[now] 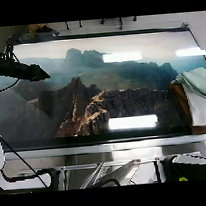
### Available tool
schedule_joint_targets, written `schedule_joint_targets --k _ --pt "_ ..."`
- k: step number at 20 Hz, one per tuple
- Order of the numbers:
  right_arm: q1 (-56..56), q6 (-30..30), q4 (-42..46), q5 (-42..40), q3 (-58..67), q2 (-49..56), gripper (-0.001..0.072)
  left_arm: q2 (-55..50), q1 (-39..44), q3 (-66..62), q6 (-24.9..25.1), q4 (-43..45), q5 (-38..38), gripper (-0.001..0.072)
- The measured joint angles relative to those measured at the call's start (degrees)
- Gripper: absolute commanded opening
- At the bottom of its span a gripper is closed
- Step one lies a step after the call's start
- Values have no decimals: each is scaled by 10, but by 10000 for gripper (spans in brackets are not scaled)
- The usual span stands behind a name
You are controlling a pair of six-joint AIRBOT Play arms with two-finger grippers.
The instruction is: Fold the shirts.
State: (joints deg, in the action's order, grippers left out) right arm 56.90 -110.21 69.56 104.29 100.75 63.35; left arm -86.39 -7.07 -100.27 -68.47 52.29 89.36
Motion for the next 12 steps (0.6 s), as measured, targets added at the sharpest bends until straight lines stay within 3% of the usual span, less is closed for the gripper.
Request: schedule_joint_targets --k 4,5,6,7,8,12 --pt "1 10 71 7 -66 -8 30 0 0 0 0 0 5 13" --pt "0 19 88 7 -84 -9 78 0 0 0 0 0 5 14" --pt "0 27 106 8 -100 -9 395 0 0 0 0 0 5 13" --pt "1 34 129 10 -114 -8 668 0 0 0 0 0 6 13" --pt "1 43 147 10 -124 -5 696 0 0 0 0 0 7 13" --pt "0 72 174 -1 -139 3 678 0 0 0 0 0 6 13"
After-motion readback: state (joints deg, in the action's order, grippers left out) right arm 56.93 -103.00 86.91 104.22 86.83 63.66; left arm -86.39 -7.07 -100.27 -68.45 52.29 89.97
